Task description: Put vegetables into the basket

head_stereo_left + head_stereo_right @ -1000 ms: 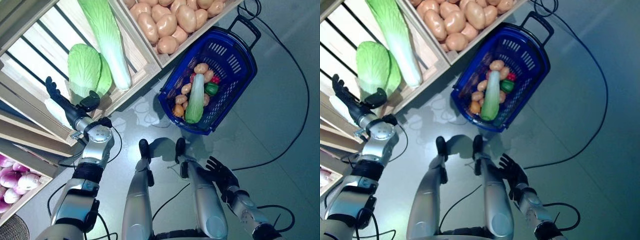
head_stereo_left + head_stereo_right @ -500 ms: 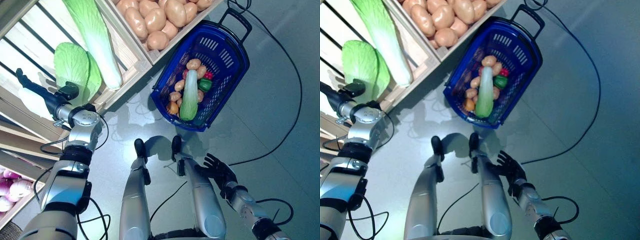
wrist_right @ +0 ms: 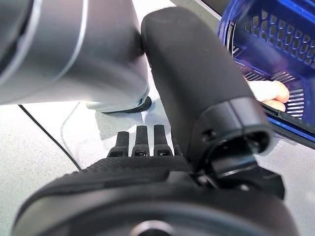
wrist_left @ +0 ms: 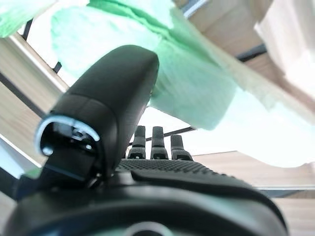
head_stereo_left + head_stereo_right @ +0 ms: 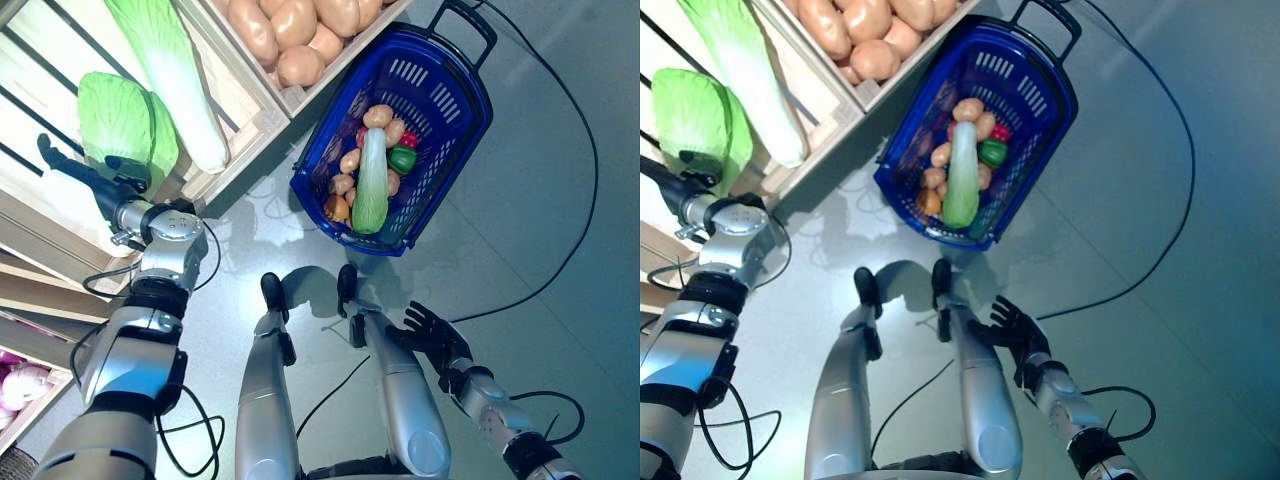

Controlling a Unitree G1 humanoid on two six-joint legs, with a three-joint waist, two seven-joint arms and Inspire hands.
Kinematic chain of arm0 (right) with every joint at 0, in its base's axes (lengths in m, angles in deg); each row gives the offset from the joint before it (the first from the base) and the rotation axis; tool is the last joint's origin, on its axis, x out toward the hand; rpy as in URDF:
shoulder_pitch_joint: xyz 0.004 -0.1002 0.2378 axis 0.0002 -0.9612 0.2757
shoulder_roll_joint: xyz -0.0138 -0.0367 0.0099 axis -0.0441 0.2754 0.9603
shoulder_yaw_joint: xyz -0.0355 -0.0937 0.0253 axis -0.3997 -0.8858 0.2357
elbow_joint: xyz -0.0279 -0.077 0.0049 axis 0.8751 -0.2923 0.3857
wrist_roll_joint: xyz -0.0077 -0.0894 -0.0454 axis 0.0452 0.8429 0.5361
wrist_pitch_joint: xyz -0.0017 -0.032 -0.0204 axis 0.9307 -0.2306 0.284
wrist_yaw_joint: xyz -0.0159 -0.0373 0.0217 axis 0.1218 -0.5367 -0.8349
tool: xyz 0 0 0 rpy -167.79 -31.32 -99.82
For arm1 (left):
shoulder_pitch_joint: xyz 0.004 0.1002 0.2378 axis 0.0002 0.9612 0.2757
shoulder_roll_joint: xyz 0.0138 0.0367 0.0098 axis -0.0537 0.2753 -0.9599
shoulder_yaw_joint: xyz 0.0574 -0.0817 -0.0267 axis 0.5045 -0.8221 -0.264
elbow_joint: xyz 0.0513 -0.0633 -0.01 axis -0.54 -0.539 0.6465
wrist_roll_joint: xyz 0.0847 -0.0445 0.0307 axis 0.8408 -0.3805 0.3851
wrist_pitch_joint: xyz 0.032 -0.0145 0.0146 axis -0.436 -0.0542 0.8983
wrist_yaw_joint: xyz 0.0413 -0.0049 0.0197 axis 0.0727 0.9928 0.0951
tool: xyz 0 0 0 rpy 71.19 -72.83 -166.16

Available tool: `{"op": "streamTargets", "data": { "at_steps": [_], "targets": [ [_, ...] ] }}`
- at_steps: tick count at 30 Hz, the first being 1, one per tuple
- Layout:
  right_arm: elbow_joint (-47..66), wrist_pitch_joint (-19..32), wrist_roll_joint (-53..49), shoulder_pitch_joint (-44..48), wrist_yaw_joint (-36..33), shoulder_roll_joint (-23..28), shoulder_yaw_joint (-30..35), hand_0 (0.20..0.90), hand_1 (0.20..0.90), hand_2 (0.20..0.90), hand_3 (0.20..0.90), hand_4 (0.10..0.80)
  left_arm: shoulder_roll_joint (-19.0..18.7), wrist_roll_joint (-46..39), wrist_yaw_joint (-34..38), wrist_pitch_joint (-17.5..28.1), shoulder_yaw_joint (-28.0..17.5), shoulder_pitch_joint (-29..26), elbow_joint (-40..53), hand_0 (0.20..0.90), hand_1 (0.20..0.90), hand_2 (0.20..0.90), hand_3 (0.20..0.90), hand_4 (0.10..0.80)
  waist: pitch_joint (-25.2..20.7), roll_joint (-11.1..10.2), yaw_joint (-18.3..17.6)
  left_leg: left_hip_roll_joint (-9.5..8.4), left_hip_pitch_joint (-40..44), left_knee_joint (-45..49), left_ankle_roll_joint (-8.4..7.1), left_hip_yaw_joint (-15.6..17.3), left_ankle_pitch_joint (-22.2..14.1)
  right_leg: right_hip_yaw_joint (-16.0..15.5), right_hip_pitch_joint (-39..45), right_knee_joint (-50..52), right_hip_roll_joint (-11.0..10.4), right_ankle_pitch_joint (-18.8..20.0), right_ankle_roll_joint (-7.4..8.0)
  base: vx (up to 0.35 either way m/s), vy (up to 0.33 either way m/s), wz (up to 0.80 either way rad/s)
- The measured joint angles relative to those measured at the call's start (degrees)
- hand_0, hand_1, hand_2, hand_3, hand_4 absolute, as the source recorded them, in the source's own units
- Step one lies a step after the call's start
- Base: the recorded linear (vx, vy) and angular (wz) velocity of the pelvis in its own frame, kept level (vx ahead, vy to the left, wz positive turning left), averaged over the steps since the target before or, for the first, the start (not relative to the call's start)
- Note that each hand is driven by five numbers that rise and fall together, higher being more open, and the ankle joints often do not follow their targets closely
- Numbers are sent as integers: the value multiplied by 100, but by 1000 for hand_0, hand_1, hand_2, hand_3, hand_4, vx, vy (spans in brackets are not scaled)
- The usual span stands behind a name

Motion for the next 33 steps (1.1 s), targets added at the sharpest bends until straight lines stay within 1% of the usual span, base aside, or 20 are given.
{"op": "streamTargets", "data": {
  "at_steps": [4, 13, 16, 17, 19, 23, 24, 26, 27, 33],
  "targets": [
    [59, -1, 0, 4, -4, 54, -85, 900, 900, 900, 900, 800, 98, 0, -1, 22, 8, 16, 109, 900, 900, 900, 900, 800, -2, -22, 0, -2, -6, -1, 2, 0, -2, 0, -5, 1, -3, -1, 0, 0, 0, 0],
    [93, -13, -1, 4, -10, 59, -112, 900, 900, 900, 900, 800, 122, 3, -2, 34, 114, 17, 301, 900, 900, 900, 900, 800, -2, -59, 4, -1, -13, -16, 1, 0, 0, -1, -14, -9, -1, -1, -1, -3, -15, 0],
    [92, -12, -1, 4, -10, 56, -113, 900, 900, 900, 900, 800, 122, 22, -1, 144, 106, 41, 461, 900, 900, 900, 900, 800, -2, -63, 13, -5, -9, -35, 0, -1, 1, -3, -12, -15, -2, -1, -1, -32, -22, 0],
    [96, -11, 0, 4, -10, 55, -112, 900, 900, 900, 900, 800, 126, 58, -2, 226, 115, 70, 558, 900, 900, 900, 900, 800, -1, -65, 20, -8, -22, -40, -1, 2, 7, -8, -29, 9, -2, 25, -36, -8, -47, 0],
    [96, -7, 0, 16, -10, 26, -112, 900, 900, 900, 900, 800, 133, 229, -9, 289, 107, 142, 703, 900, 900, 900, 900, 800, -3, -90, 23, -5, -28, -62, -6, 1, 9, -12, -38, 2, -2, 7, -12, -43, -38, 0],
    [100, 17, 1, 7, -15, -2, -116, 900, 900, 900, 900, 800, 206, 479, -18, 510, 76, 508, 1200, 900, 900, 900, 900, 800, -3, -102, 48, -8, -26, -110, -18, -7, 17, -18, -48, -13, -2, 19, -43, -3, -11, 1],
    [100, 28, 1, 7, -15, -11, -116, 900, 900, 900, 900, 800, 220, 483, -26, 541, 46, 605, 1331, 900, 900, 900, 900, 800, -3, -102, 59, -9, -25, -123, -21, -8, 19, -19, -49, -21, -2, 3, -19, 68, -14, 1],
    [92, 42, 1, -2, -19, -22, -112, 900, 900, 900, 900, 800, 248, 656, -37, 621, -72, 801, 1560, 900, 900, 900, 900, 800, -2, -99, 79, -11, -11, -149, -24, -5, 29, -27, -42, -31, -2, 10, -43, 33, -6, 0],
    [92, 45, 2, -10, -21, -26, -103, 900, 900, 900, 900, 800, 251, 719, -44, 633, -97, 885, 1693, 900, 900, 900, 900, 800, -2, -98, 93, -13, -9, -157, -29, -10, 28, -23, -43, -36, -5, -8, -23, -13, -12, 3],
    [83, 76, 3, -26, -20, -61, -102, 900, 900, 900, 900, 800, 307, 867, -70, 653, -106, 970, 1916, 900, 900, 900, 900, 800, -3, -99, 200, -16, 4, -189, -50, -47, 42, -51, -39, -12, -10, -35, -41, -4, -8, 3]
  ]
}}
